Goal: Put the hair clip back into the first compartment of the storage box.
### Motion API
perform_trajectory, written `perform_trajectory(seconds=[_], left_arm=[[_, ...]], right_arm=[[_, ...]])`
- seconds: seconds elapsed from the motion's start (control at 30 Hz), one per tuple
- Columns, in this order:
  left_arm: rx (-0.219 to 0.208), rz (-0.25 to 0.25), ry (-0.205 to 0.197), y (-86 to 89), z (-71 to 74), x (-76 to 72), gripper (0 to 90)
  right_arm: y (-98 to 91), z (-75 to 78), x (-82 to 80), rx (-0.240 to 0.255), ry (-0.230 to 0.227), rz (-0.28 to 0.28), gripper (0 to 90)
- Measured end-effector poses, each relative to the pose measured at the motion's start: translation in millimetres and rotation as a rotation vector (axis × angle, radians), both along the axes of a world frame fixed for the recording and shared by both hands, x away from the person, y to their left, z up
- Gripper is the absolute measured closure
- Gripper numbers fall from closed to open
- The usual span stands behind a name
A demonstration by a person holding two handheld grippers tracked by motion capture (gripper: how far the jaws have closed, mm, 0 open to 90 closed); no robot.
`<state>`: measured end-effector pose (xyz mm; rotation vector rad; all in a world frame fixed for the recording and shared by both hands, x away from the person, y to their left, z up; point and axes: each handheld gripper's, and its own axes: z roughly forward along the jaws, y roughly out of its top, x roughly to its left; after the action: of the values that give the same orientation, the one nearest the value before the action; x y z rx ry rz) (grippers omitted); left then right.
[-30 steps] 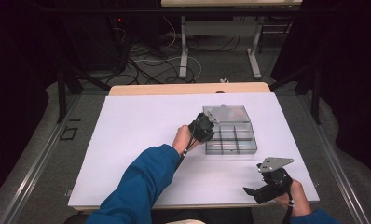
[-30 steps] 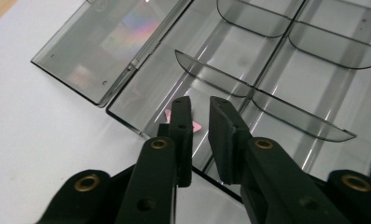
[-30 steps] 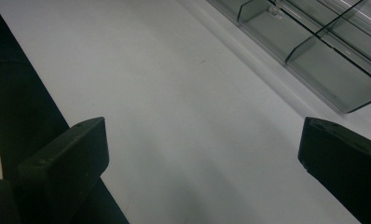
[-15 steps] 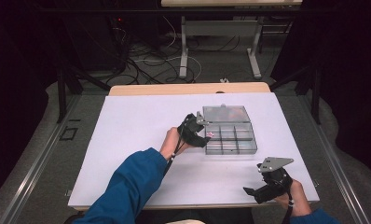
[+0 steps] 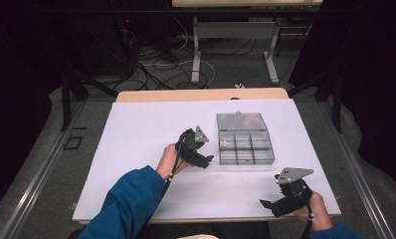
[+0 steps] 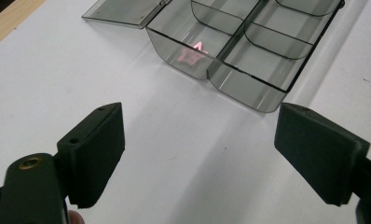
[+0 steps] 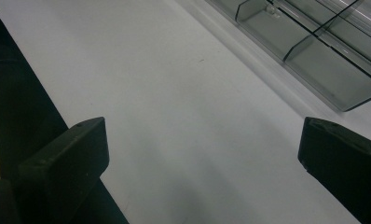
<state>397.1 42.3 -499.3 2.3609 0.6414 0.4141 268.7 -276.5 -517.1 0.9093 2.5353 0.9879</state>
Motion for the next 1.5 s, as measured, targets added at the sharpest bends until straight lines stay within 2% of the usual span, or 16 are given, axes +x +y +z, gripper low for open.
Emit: perform_trajectory(seconds=[0.27, 0.43, 0.6, 0.63, 0.67, 0.8, 1.03, 1.37, 1.5], left_arm=[[-0.002, 0.003, -0.002, 14.2, 1.1, -15.3, 10.1], [0.014, -0.004, -0.004, 27.9, 3.0, -26.4, 7.4], [0.011, 0.011, 0.002, 44.0, 2.7, -37.1, 5.5], [0.011, 0.013, -0.007, 47.1, 2.3, -38.4, 5.0], [0.01, 0.016, 0.007, 50.0, 2.4, -40.0, 4.7], [0.004, 0.035, 0.005, 60.9, 1.9, -46.7, 3.4], [0.018, 0.037, 0.008, 80.0, 2.2, -63.1, 2.2], [-0.01, 0.065, 0.032, 108.4, 0.6, -86.5, 1.4], [-0.013, 0.071, 0.026, 116.7, 0.8, -94.0, 1.1]], right_arm=[[0.1, -0.1, 0.0, -0.001, 0.0, 0.001, 1.3], [0.0, 0.7, -0.3, -0.008, 0.008, 0.002, 1.3], [0.3, -0.1, -0.1, -0.001, 0.001, 0.0, 1.3], [0.1, 0.6, -0.2, -0.008, 0.009, 0.002, 1.4], [0.1, 0.6, -0.2, -0.007, 0.009, 0.002, 1.3], [0.1, 0.5, -0.2, -0.006, -0.003, 0.002, 1.3], [0.3, 0.5, -0.6, -0.003, -0.001, -0.001, 1.4], [0.5, 0.5, -0.5, -0.005, 0.001, -0.002, 1.4], [0.5, 0.5, -0.5, -0.004, -0.001, -0.002, 1.3]])
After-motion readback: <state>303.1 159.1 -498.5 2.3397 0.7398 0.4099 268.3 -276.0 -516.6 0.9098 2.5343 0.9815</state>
